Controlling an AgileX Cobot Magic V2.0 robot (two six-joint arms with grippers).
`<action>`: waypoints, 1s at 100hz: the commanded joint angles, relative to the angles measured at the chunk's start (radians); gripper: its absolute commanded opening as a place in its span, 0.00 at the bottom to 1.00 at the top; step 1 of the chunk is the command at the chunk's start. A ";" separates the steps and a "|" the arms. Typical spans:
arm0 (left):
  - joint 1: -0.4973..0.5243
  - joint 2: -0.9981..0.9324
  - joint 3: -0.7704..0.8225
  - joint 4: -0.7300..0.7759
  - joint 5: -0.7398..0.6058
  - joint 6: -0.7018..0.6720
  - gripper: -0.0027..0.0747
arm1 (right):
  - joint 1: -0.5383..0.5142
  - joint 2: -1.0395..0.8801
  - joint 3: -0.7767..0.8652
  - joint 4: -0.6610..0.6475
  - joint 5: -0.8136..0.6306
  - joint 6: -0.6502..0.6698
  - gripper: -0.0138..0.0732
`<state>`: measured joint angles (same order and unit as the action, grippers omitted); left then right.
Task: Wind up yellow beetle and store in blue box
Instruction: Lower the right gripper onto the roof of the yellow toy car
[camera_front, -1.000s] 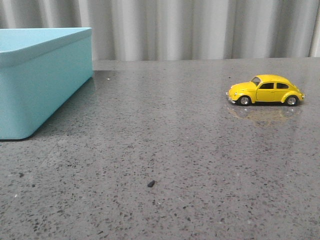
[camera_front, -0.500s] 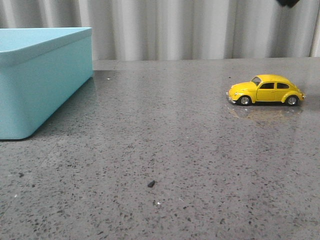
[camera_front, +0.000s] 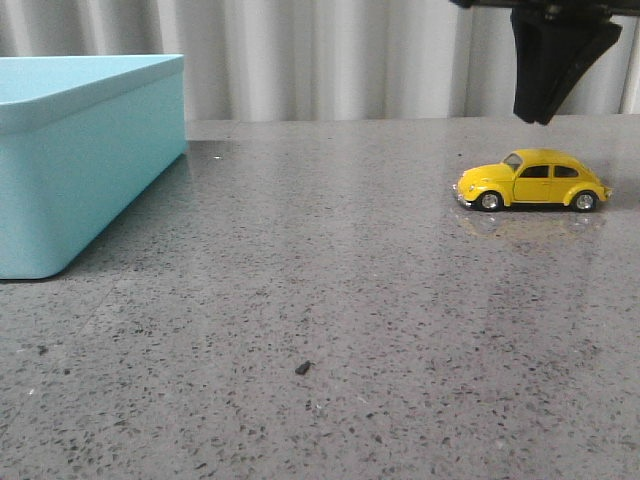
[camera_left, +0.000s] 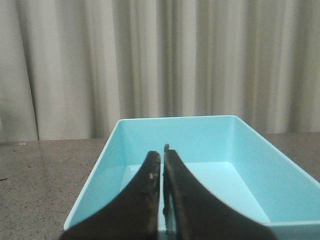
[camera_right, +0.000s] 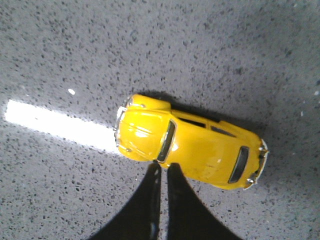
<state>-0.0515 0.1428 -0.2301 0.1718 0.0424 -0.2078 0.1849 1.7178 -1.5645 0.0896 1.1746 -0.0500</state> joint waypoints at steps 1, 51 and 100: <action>0.007 0.019 -0.036 0.000 -0.080 -0.011 0.01 | 0.000 -0.027 -0.034 0.001 0.001 0.005 0.10; 0.007 0.019 -0.036 0.000 -0.091 -0.011 0.01 | 0.000 0.018 -0.034 -0.028 -0.027 0.015 0.10; 0.007 0.019 -0.036 0.000 -0.091 -0.011 0.01 | -0.059 0.037 -0.034 -0.060 0.010 0.031 0.10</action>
<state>-0.0515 0.1428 -0.2301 0.1718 0.0365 -0.2078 0.1450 1.7902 -1.5727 0.0621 1.1894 -0.0242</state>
